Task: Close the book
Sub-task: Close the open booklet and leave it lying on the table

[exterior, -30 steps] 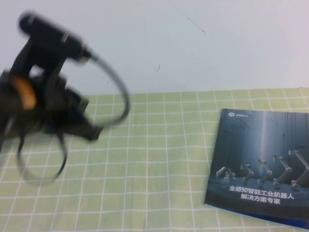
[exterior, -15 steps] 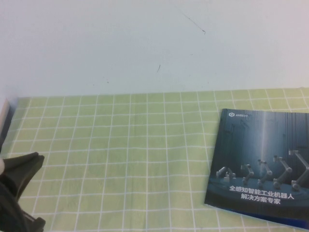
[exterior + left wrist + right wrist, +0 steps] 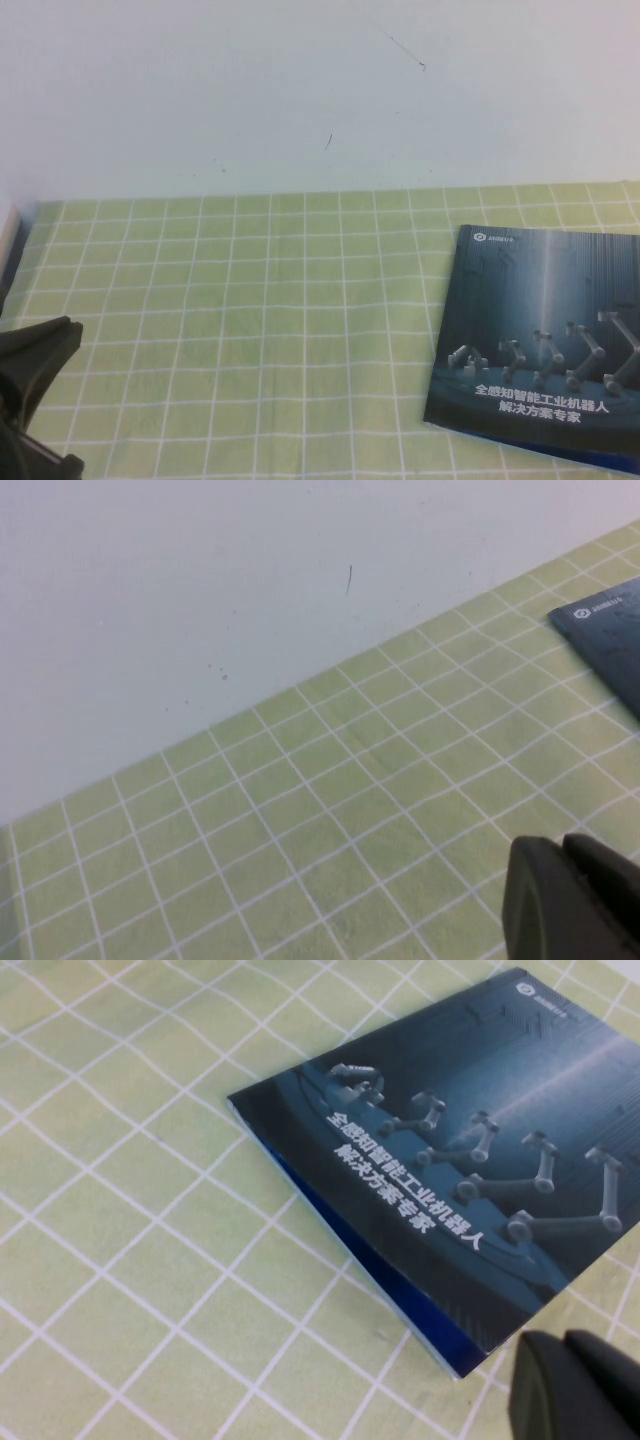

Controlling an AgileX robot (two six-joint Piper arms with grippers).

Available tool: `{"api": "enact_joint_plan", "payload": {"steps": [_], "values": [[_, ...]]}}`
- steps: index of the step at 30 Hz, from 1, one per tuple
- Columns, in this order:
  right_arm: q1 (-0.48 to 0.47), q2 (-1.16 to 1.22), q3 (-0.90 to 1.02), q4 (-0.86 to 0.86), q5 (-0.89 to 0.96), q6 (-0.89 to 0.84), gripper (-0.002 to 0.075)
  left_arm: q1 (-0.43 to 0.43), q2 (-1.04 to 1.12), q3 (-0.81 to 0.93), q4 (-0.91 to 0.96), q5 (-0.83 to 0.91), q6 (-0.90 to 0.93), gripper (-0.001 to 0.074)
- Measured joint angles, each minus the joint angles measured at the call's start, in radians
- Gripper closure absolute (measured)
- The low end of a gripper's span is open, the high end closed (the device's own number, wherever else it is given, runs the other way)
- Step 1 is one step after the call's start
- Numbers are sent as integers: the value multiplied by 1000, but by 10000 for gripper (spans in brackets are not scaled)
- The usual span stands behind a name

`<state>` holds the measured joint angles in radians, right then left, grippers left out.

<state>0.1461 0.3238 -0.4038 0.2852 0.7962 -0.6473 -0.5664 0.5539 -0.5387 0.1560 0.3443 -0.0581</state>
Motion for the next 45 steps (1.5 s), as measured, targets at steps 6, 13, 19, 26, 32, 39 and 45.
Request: {"api": "enact_joint_plan", "payload": {"steps": [6,13,19,26,32,39,45], "values": [[0,0,0,0,0,0,729,23,-24,7,13,-32,-49,738],[0,0,0,0,0,-2,729,198,-203,127,-94,-84,58,738],[0,0,0,0,0,-6,729,379,-396,287,-172,-52,119,738],[0,0,0,0,0,-6,729,465,-559,470,-191,-26,126,738],[0,0,0,1,0,-6,729,467,-564,551,-196,-10,47,738],[0,0,0,1,0,-6,729,415,-568,551,-187,-8,21,738],[0,0,0,2,0,-6,729,404,-568,551,-172,-8,-36,738]]}}
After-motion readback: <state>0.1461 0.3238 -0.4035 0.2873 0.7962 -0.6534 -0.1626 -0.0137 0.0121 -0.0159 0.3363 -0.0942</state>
